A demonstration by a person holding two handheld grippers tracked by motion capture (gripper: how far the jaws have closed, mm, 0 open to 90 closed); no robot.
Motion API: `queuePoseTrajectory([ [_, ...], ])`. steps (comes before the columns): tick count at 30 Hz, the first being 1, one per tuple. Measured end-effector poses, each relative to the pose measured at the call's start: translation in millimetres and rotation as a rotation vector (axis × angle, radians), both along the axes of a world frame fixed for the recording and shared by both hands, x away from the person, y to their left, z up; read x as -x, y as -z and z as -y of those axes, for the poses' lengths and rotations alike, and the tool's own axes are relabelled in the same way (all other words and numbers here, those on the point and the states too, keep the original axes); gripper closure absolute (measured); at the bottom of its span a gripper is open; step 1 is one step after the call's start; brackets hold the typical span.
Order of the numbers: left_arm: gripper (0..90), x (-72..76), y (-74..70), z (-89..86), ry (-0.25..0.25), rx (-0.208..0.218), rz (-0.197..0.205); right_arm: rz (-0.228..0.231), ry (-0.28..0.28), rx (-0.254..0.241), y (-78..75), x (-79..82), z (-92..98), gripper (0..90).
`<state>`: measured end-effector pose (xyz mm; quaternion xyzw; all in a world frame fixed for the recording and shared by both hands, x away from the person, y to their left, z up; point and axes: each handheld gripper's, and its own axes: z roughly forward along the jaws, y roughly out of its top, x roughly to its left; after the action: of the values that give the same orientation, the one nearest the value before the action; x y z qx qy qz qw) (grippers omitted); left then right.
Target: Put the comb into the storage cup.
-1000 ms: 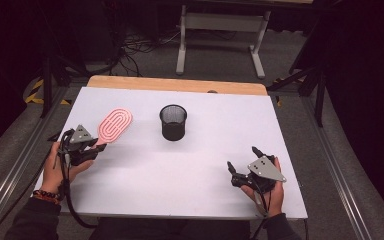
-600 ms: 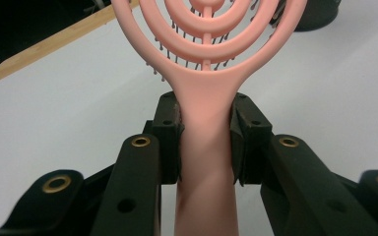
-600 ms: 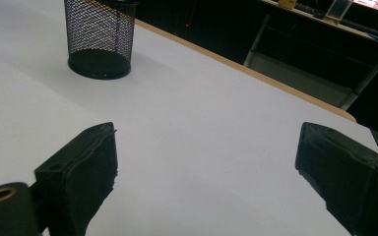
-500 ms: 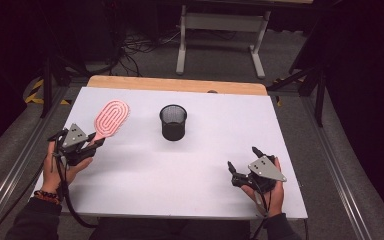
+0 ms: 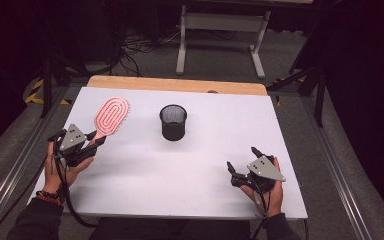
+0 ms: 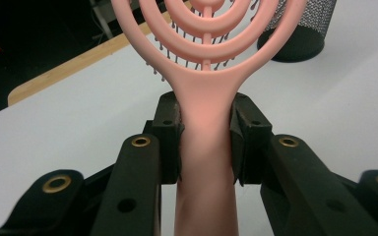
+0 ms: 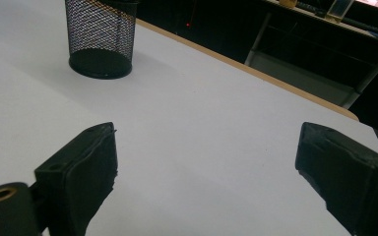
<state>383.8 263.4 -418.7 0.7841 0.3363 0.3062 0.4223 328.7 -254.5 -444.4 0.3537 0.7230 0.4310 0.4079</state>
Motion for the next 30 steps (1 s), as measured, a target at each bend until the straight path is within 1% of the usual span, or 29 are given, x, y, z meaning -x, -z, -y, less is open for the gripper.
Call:
queuePoseTrajectory([
  [2, 69.4, 1.4, -0.7, 0.6, 0.001, -0.004, 0.011, 0.005, 0.003, 0.004, -0.2, -0.1, -0.1, 9.4],
  [4, 69.4, 2.3, -1.1, 1.1, 0.005, 0.006, 0.017, 0.006, 0.005, 0.0, -0.6, 0.1, 0.5, 9.4],
  [13, 69.4, 5.6, -3.6, 3.5, 0.017, 0.022, 0.053, 0.01, 0.012, -0.003, -0.9, -0.5, 1.5, 9.3],
  [19, 69.4, 8.3, -4.9, 5.1, 0.018, 0.034, 0.077, 0.021, 0.018, -0.013, -2.3, 0.0, 2.9, 9.1],
  [24, 69.4, 12.3, -5.2, 9.0, 0.016, 0.045, 0.116, 0.039, 0.021, -0.037, -6.0, 0.3, 5.8, 8.2],
  [26, 69.4, 13.8, -5.6, 11.1, 0.028, 0.052, 0.124, 0.044, 0.022, -0.054, -7.9, 0.5, 8.1, 7.5],
  [30, 69.4, 15.3, -5.9, 17.6, 0.051, 0.06, 0.136, 0.056, -0.008, -0.09, -16.0, 0.9, 8.4, 5.5],
])
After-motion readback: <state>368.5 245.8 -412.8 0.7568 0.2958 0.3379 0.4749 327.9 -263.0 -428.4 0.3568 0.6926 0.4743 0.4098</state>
